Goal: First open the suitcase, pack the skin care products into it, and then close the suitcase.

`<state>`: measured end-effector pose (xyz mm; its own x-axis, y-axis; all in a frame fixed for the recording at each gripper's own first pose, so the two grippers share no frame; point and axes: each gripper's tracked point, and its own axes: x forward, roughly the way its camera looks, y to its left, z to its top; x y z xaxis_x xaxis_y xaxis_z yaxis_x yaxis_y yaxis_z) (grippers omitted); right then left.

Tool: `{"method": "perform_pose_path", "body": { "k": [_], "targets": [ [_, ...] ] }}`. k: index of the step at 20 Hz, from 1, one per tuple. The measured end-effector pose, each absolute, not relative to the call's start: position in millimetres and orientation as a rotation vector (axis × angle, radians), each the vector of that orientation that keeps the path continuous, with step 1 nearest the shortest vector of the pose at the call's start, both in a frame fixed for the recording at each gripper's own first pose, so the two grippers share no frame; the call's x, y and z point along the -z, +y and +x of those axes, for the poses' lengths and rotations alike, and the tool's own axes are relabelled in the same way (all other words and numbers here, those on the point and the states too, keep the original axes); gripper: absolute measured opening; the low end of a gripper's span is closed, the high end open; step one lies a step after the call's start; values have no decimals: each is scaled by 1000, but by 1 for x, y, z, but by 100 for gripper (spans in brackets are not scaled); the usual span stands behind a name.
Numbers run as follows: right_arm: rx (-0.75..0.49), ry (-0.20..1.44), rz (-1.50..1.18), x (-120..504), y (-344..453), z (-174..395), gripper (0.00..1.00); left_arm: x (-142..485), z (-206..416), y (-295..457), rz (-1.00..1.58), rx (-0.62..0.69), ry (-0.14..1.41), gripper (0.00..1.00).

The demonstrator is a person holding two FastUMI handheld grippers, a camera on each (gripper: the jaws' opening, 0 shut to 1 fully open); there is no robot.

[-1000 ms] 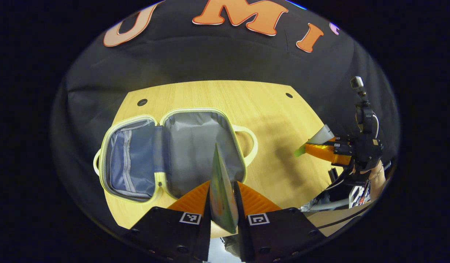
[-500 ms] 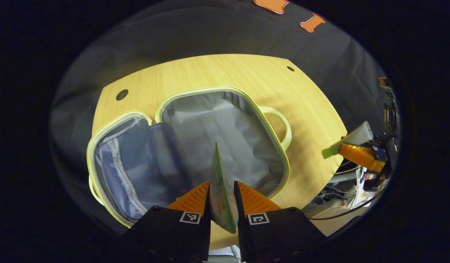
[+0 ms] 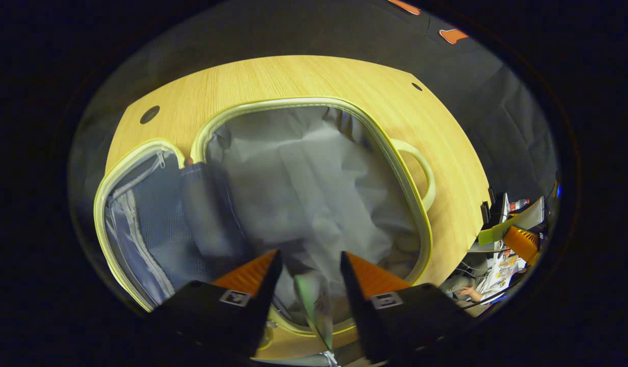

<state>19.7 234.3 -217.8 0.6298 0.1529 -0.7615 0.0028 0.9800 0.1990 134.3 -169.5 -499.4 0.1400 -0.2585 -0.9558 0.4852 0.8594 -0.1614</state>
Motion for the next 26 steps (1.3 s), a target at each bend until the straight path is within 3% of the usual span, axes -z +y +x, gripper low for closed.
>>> {"method": "perform_pose_path", "body": {
  "k": [1,3,12,15,18,22,26],
  "targets": [
    [-88,888,189,219,235,20,30,497,134,-171,211,547,1321,89],
    [-91,887,190,216,235,19,30,500,141,-171,228,541,1297,95],
    [-74,889,193,213,233,18,29,508,223,-175,462,474,1107,98],
    [-86,873,197,207,231,18,29,471,221,-192,500,534,1023,98],
    [-97,874,174,207,227,18,30,419,217,-196,523,508,888,96],
    [-137,889,156,209,227,19,30,398,161,-185,488,433,738,97],
    [-216,926,140,214,226,19,30,379,88,-174,419,386,762,96]
  ]
}}
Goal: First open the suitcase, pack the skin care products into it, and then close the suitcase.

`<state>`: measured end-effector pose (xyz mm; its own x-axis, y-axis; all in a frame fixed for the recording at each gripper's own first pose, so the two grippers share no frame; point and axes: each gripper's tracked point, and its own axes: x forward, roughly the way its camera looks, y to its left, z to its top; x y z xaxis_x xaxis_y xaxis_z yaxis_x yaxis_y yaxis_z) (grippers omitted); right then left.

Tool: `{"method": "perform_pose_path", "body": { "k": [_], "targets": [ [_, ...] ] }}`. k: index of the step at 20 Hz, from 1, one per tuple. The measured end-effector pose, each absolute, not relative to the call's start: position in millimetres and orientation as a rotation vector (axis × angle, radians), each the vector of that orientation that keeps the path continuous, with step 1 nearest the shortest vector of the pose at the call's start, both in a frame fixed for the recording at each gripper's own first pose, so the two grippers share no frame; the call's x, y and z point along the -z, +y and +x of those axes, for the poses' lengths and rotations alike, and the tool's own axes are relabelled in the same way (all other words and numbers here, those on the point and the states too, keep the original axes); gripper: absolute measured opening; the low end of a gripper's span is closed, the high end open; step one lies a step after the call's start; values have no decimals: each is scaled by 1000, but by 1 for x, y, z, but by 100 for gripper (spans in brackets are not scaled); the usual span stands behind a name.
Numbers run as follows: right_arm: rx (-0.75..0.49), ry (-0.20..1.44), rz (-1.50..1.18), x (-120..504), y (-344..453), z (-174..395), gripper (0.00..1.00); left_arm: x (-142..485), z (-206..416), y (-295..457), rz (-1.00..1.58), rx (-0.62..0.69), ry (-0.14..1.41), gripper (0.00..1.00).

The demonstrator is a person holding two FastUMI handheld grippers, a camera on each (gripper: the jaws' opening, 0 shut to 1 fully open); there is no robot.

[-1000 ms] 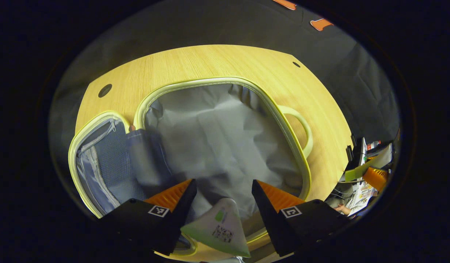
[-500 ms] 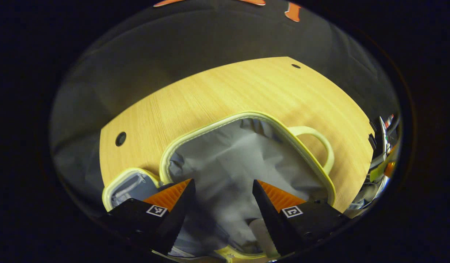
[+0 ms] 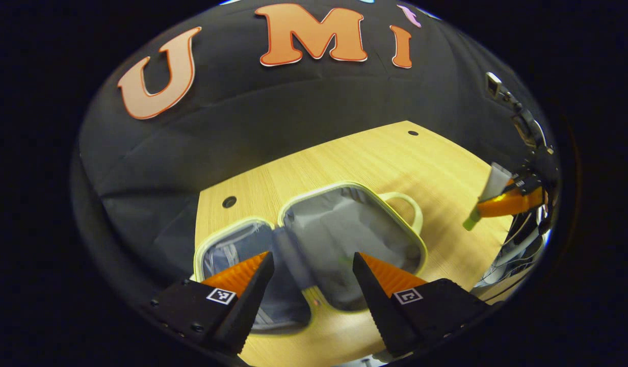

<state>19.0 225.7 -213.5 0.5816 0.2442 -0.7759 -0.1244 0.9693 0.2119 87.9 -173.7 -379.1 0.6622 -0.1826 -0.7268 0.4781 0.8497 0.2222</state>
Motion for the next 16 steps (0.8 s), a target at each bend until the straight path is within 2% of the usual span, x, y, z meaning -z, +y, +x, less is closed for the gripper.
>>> {"method": "perform_pose_path", "body": {
  "k": [3,5,8,16],
  "targets": [
    [-258,955,110,218,216,18,30,427,42,-184,349,379,903,96],
    [-271,958,95,218,207,16,30,454,41,-191,306,341,956,97],
    [-260,962,96,221,184,16,30,471,69,-189,267,277,991,97],
    [-223,974,127,230,152,26,30,482,179,-176,493,232,1009,99]
  ]
}}
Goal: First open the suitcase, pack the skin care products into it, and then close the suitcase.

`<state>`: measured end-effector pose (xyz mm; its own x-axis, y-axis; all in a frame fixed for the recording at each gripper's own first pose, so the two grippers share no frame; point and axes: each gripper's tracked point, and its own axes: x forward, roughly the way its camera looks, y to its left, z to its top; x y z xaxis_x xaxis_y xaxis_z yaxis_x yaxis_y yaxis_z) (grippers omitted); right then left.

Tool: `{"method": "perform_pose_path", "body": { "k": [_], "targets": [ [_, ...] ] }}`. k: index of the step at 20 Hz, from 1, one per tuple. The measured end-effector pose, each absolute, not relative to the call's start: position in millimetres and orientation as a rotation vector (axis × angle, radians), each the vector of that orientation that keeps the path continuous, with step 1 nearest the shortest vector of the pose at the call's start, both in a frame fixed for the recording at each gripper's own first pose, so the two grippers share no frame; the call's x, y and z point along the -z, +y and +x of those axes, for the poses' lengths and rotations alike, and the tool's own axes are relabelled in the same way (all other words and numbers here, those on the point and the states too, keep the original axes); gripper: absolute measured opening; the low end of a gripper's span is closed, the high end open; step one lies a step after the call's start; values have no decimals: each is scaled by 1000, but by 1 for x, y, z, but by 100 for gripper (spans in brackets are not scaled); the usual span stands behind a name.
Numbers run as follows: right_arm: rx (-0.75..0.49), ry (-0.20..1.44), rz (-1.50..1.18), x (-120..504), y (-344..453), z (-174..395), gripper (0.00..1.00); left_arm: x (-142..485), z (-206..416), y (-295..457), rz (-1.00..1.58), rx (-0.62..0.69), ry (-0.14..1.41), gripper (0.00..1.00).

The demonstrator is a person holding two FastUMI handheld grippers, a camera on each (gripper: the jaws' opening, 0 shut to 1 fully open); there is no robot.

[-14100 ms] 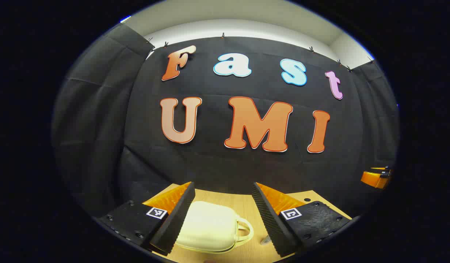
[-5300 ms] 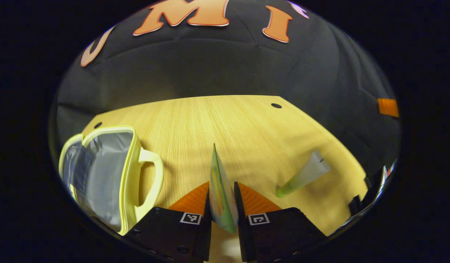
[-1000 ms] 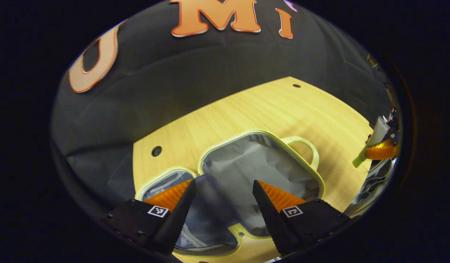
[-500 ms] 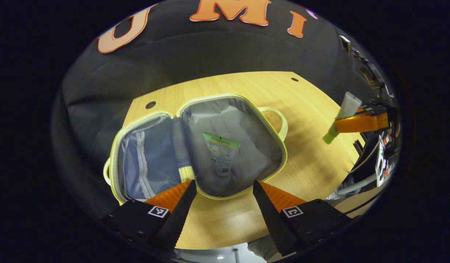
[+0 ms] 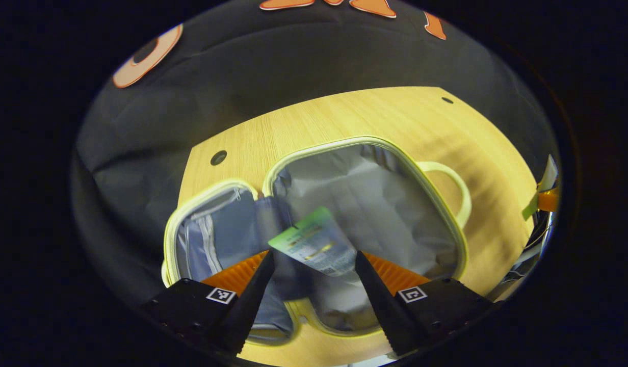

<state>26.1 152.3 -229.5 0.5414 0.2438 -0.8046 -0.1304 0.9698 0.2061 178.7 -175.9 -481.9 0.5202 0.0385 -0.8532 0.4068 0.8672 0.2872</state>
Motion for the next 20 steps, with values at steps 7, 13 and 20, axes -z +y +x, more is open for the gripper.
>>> {"method": "perform_pose_path", "body": {
  "k": [7,13,20],
  "targets": [
    [-263,951,146,217,176,45,29,460,143,-191,299,274,992,99],
    [-356,966,106,215,239,64,29,425,106,-129,126,202,954,99],
    [-444,1101,112,253,340,73,30,395,65,-23,47,56,980,99]
  ]
}}
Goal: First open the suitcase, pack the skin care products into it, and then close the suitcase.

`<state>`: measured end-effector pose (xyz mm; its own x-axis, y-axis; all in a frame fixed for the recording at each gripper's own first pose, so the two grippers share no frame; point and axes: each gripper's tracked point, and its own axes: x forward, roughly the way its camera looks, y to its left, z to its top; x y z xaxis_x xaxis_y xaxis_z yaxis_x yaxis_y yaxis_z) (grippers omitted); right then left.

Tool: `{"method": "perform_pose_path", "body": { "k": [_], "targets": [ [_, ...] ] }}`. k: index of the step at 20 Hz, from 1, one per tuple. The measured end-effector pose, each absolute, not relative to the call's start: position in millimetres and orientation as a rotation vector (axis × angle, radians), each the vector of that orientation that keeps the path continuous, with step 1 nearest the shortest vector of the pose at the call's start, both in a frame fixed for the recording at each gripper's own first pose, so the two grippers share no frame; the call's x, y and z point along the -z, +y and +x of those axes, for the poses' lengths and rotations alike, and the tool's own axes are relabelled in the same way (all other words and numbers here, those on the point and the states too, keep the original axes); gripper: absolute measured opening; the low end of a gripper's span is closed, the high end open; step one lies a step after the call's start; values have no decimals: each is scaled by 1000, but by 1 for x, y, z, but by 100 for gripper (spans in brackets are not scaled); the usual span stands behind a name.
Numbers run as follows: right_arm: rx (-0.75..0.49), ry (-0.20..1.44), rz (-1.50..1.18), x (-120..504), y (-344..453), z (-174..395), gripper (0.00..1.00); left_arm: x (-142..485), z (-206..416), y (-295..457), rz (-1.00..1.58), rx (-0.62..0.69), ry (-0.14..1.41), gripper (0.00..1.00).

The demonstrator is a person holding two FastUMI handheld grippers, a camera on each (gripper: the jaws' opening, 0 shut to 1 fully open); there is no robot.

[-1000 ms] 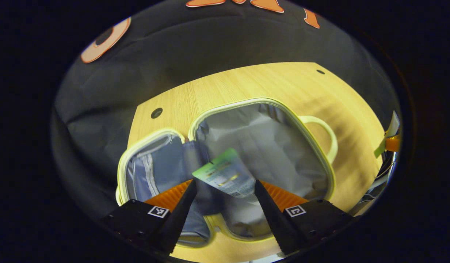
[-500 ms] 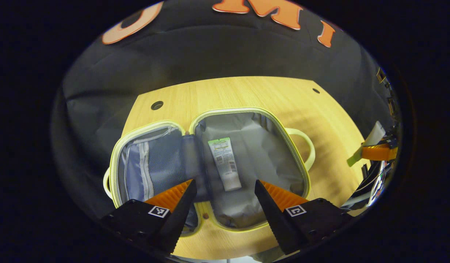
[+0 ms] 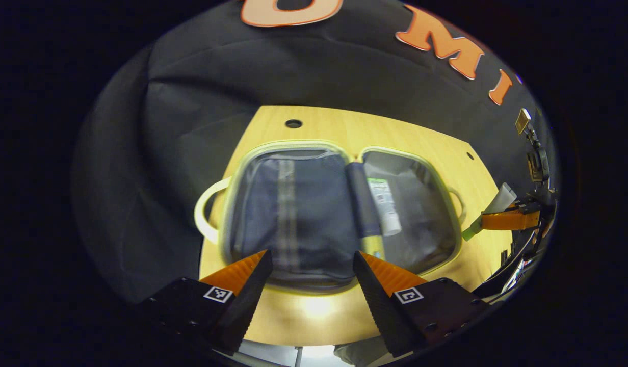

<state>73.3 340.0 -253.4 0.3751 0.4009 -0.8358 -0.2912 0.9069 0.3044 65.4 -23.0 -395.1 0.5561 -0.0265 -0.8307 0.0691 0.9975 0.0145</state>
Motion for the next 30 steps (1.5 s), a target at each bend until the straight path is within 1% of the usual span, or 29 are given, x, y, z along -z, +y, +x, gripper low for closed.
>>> {"method": "perform_pose_path", "body": {
  "k": [3,6,7,8,11,12,13,17,18,19,21,25,30],
  "targets": [
    [-423,1171,169,271,360,79,30,391,51,19,33,18,996,99],
    [-359,1195,188,284,362,91,31,404,47,54,32,-21,1008,99],
    [-339,1193,193,283,359,95,24,407,46,61,31,-31,1011,99],
    [-327,1189,199,285,359,98,39,410,45,68,29,-39,1016,99],
    [-296,1176,197,285,355,104,75,418,47,83,2,-51,1025,99],
    [-293,1169,201,284,356,105,93,422,49,85,-14,-51,1027,99],
    [-296,1163,207,282,358,106,95,426,52,88,-28,-52,1026,99],
    [-307,1145,228,272,362,104,96,446,77,108,-76,-56,1022,99],
    [-307,1146,227,271,361,102,100,452,87,114,-89,-60,1015,99],
    [-307,1144,225,270,360,101,96,455,97,118,-120,-58,1002,99],
    [-292,1144,219,267,355,100,96,461,115,123,-235,-56,979,98],
    [-265,1135,245,258,346,103,96,460,153,134,-536,-52,878,98],
    [-241,1149,262,259,337,103,96,469,177,139,-764,9,806,98]
  ]
}}
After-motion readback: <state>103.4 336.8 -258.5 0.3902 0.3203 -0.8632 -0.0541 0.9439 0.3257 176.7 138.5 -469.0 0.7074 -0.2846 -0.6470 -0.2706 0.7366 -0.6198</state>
